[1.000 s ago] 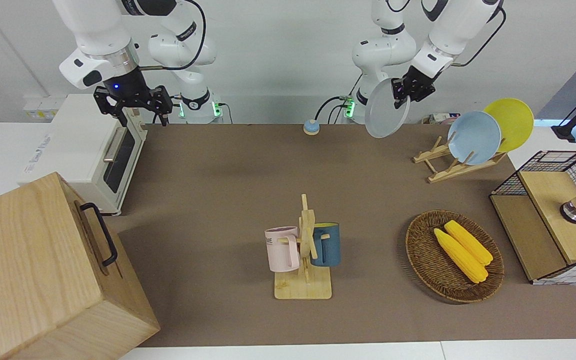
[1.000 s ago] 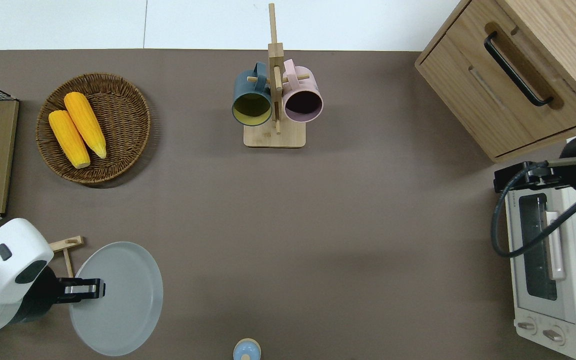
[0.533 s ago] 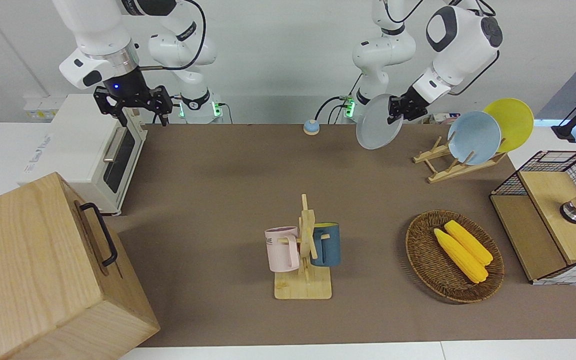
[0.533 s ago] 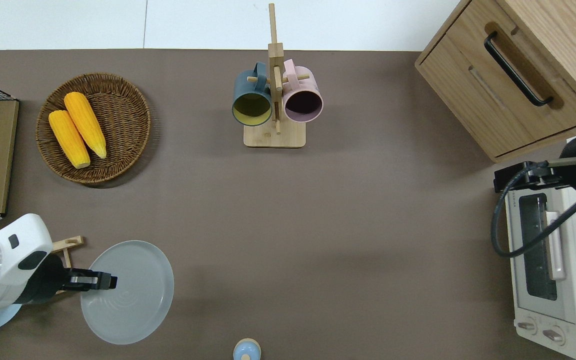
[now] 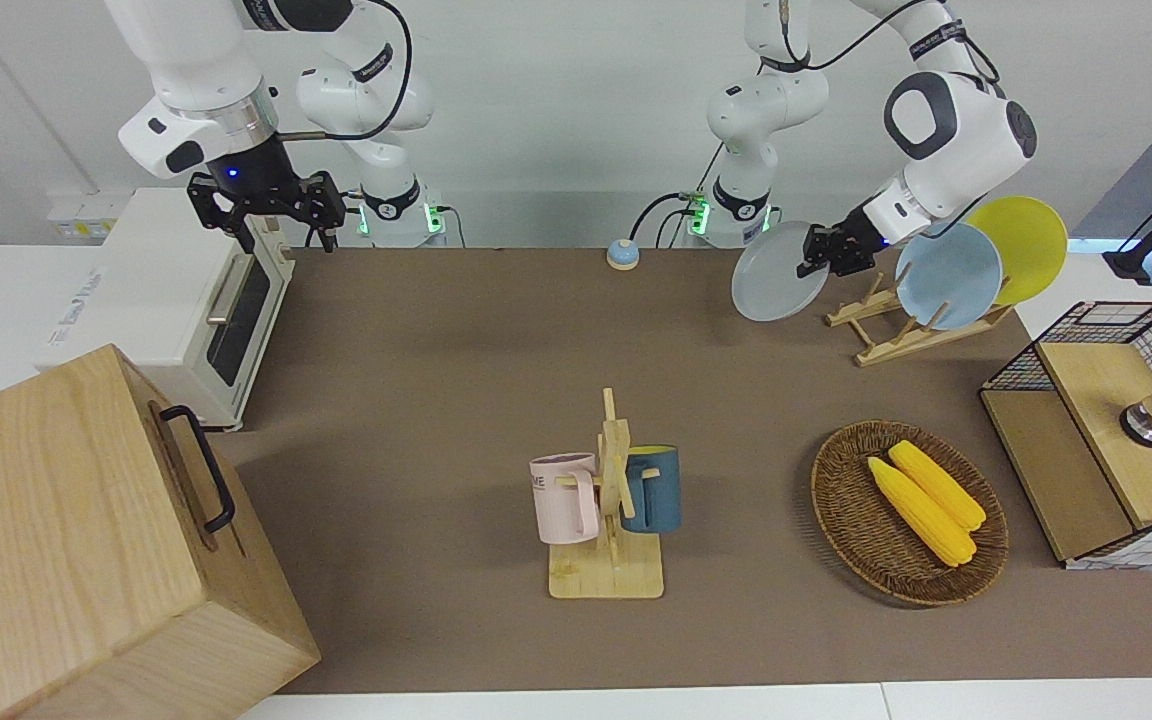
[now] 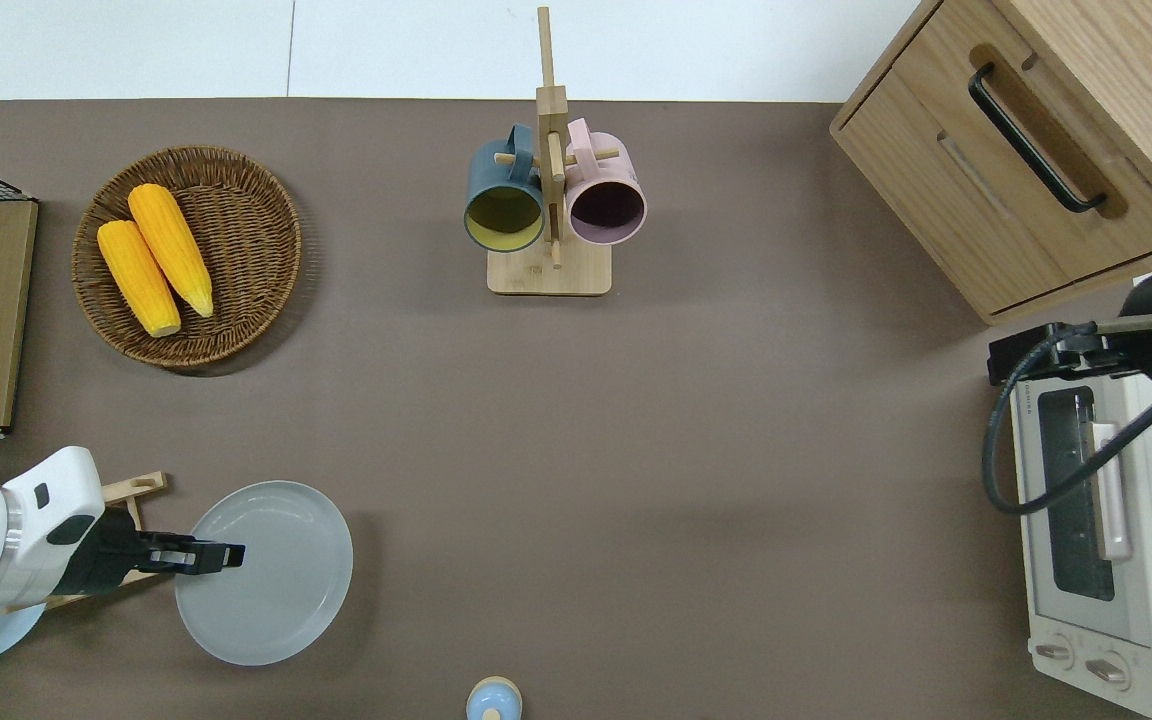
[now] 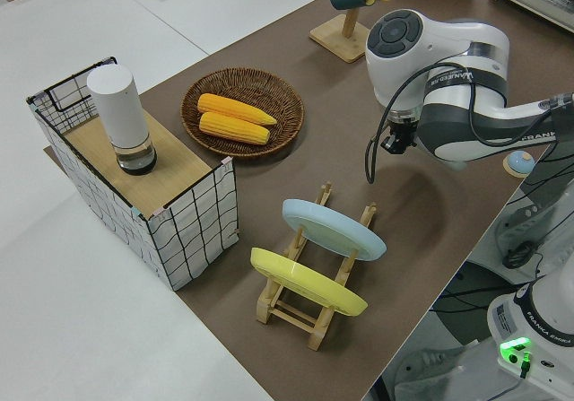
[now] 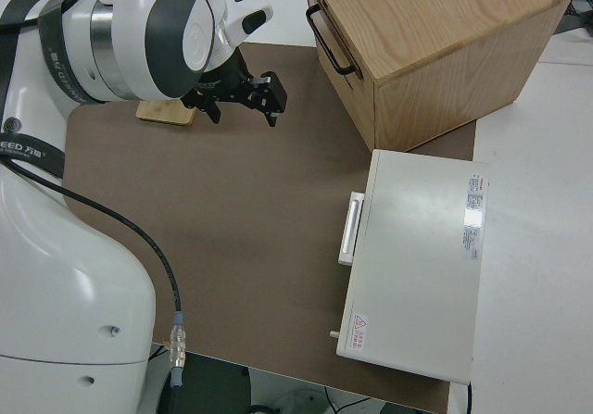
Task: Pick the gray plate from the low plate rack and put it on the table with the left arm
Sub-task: 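Lower the gray plate flat onto the table beside the rack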
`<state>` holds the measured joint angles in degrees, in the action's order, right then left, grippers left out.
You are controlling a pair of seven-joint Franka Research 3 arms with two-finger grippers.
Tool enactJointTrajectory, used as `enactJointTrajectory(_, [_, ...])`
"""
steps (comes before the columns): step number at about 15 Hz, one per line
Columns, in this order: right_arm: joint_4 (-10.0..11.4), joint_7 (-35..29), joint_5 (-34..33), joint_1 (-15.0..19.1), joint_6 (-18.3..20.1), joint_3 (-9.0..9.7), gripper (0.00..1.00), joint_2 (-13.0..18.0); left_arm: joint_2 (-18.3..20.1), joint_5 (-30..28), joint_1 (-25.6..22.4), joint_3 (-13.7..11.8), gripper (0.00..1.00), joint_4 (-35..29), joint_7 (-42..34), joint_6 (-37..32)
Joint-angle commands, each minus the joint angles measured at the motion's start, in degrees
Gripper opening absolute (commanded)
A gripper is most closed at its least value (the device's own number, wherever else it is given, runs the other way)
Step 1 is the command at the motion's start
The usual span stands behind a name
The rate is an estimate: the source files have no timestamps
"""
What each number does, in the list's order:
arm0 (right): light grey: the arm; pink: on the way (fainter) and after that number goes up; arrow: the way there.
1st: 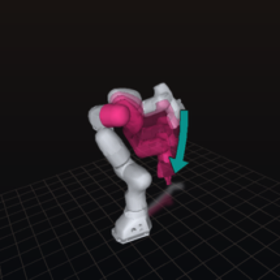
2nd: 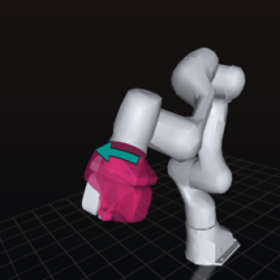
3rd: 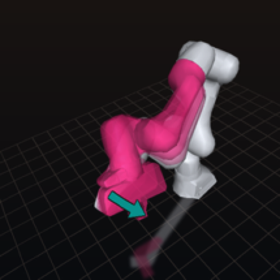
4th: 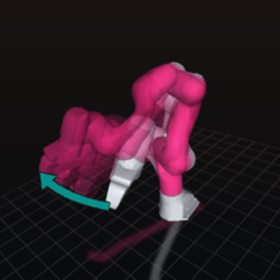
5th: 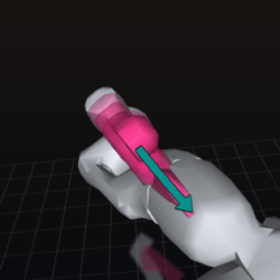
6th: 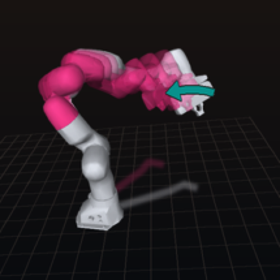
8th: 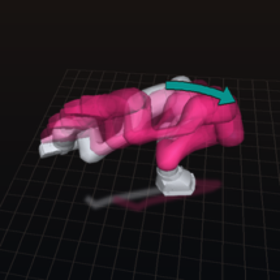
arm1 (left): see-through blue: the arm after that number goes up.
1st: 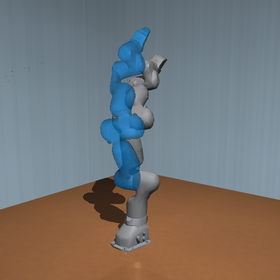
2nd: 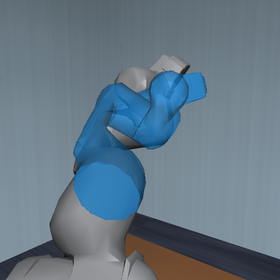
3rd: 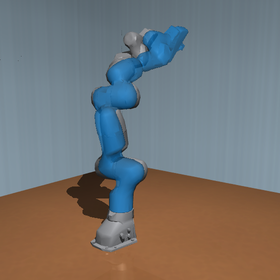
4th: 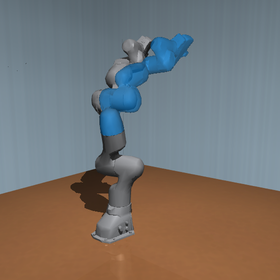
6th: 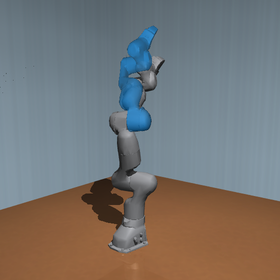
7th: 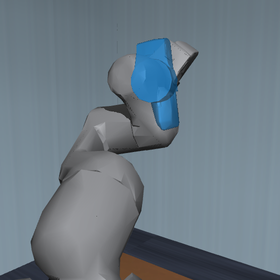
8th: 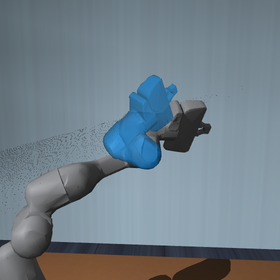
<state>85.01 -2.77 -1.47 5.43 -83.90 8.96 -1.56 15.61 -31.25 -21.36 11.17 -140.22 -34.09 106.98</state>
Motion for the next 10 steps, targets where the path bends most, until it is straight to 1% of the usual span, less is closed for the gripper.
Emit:
enactJointTrajectory(1, [-0.4, -0.2, 0.2, -0.4, 0.1, -0.34, 0.983, 0.0, -2.2, -2.8, -0.2, 0.0, 0.0, -2.3, -5.8, 3.1])
enactJointTrajectory(4, [-0.4, -0.2, 0.2, -0.4, 0.1, -0.34, 0.983, 0.0, -5.0, -3.8, -0.3, 0.0, 0.0, -2.9, -9.9, 4.9])
enactJointTrajectory(8, [-0.4, -0.2, 0.2, -0.4, 0.1, -0.34, 0.983, 0.0, -8.1, -4.6, -0.6, 0.0, 0.0, -2.9, -12.7, 6.5])
enactJointTrajectory(10, [-0.4, -0.2, 0.2, -0.4, 0.1, -0.34, 0.983, 0.0, -8.5, -4.6, -0.6, 0.0, 0.0, -2.9, -12.8, 7.2])
